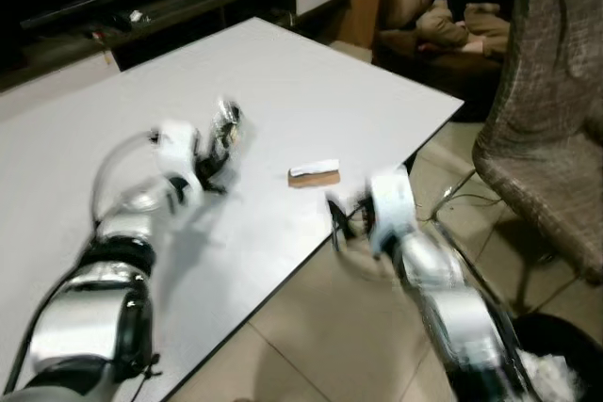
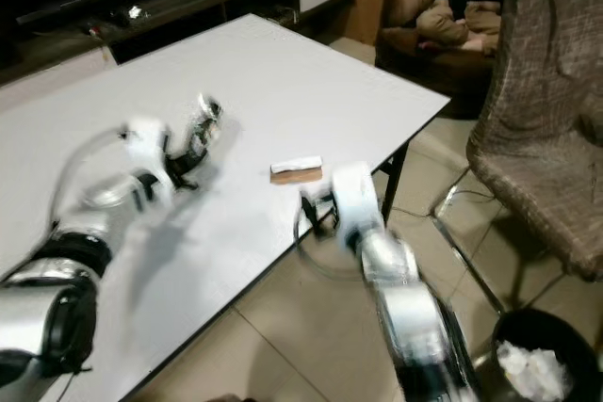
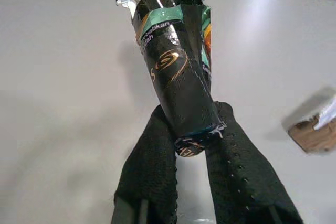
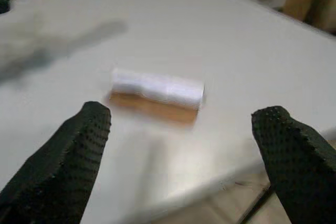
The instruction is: Picking trash to rubbish bin
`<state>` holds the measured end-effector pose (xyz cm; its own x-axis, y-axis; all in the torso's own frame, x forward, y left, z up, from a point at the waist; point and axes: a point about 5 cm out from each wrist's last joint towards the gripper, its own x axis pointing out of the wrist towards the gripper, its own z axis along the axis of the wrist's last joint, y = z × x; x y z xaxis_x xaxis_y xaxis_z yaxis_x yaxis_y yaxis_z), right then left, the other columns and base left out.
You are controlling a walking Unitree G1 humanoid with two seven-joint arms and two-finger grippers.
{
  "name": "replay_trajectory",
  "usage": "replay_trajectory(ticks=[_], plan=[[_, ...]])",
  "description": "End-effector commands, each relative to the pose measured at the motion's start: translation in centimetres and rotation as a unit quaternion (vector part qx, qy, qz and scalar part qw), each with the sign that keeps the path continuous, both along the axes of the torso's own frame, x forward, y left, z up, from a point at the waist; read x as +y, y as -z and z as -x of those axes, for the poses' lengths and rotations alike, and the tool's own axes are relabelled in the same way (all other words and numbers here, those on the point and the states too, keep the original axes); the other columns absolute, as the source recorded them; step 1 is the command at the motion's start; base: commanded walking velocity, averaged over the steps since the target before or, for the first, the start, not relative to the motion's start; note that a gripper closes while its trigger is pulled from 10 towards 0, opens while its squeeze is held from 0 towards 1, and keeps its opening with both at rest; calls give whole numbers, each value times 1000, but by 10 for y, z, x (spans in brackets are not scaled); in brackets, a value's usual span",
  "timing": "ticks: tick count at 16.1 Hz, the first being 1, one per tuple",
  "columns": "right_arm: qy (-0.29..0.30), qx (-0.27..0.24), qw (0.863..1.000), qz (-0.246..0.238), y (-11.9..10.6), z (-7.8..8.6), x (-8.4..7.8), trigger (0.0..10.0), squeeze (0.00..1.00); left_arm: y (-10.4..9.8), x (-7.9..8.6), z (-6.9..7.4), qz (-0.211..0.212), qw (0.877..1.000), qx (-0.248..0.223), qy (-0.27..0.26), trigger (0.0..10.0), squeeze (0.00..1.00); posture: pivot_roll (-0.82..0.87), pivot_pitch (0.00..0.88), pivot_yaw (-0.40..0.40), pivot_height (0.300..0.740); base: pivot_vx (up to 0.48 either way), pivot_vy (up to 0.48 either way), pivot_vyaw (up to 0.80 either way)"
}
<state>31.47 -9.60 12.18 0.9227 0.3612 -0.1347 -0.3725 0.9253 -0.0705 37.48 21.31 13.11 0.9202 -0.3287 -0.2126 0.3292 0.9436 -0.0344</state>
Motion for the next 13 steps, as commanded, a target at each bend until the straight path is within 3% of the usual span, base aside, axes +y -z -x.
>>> replay_trajectory(ticks=[1,3,4,6,9,11,12,13], plan=[[6,-3,1000,-14,0,-13,0,10000,1000,1,8,6,-2,1000,-9,3,0,0,72,0,15,740,0,0,0],[11,-5,1000,-9,-7,-42,1,10000,1000,-13,19,23,-7,999,-49,2,0,0,145,0,-11,740,0,0,0],[12,-4,1000,-8,-8,-47,1,10000,1000,-18,20,29,-11,998,-61,4,0,0,154,3,-13,740,0,0,0],[20,4,1000,7,-14,-69,-3,10000,1000,-48,22,56,-9,994,-105,5,0,0,237,56,-31,740,0,0,0],[17,29,999,14,-15,-77,-5,10000,1000,-74,17,90,-20,992,-126,11,0,0,301,105,-40,740,0,0,0],[8,44,999,27,-11,-76,-4,10000,1000,-81,14,104,-22,992,-121,15,0,0,327,120,-43,740,0,0,0],[0,67,995,76,-1,-74,-7,10000,0,-85,10,117,-25,994,-107,23,0,0,338,119,-44,740,0,0,0],[8,74,995,73,0,-73,-10,10000,0,-85,10,119,-25,994,-105,23,0,0,340,118,-41,740,0,0,0]])
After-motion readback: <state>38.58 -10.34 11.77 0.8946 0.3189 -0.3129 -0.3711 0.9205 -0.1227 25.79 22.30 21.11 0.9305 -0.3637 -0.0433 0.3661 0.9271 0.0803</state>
